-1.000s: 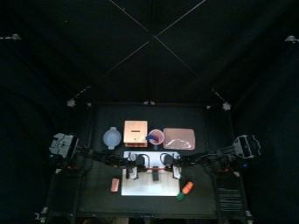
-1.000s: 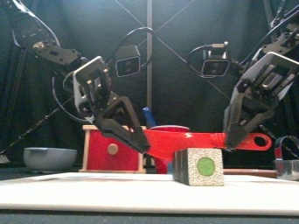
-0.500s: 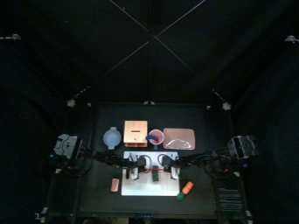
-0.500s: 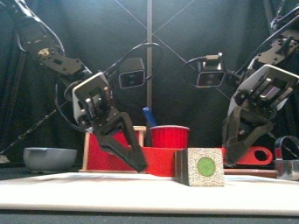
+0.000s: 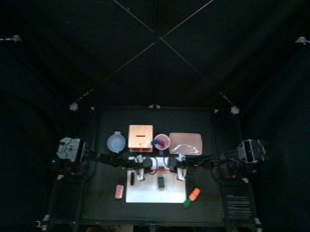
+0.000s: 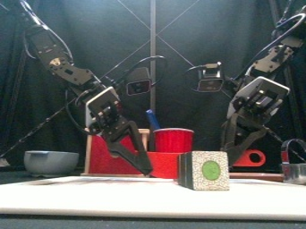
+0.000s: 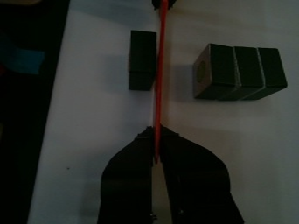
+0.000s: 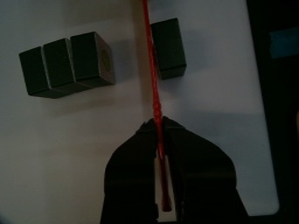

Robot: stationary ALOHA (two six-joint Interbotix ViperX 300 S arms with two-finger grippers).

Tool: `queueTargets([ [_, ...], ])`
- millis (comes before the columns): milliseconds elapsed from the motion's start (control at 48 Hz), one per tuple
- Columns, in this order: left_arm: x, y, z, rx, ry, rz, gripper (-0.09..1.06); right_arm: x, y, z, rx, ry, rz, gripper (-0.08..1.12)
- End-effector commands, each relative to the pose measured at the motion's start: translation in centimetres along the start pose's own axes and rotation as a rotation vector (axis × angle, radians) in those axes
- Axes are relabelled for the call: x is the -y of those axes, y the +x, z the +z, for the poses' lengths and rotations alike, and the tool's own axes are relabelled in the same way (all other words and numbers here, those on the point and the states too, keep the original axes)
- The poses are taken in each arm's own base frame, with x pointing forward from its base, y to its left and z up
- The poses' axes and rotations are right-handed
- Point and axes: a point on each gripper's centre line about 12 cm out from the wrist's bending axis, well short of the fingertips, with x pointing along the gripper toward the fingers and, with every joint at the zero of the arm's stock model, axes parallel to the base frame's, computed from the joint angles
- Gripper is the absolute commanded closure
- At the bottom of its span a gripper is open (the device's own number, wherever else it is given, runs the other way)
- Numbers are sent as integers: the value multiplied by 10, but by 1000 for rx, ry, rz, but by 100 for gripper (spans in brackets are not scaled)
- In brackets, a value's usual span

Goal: Place sushi on board then cut the sushi with the knife then place the pieces on the plate
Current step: Cut the sushi into 4 pieces

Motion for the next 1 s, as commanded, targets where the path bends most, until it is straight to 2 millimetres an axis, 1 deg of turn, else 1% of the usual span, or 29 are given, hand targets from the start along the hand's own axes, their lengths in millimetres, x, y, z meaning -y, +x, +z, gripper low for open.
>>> queueTargets([
  [21,1,-10,13,23,-4,-5,54,-5,-15,14,40,0,19,76],
  [167,9,-25,29,42,3,-27,54,-13,-29,28,80,-7,41,76],
  [271,24,-32,32,42,24,-56,54,-26,-37,36,114,-18,73,76],
  [438,48,-33,29,33,41,-102,54,-43,-38,34,111,-26,115,76],
  [542,58,-31,27,23,29,-118,54,-51,-38,32,110,-18,136,76],
  [729,66,-26,24,11,9,-130,54,-57,-37,32,121,-8,150,76],
  [1000,66,-21,22,2,5,-129,54,-56,-33,28,110,-7,145,76],
])
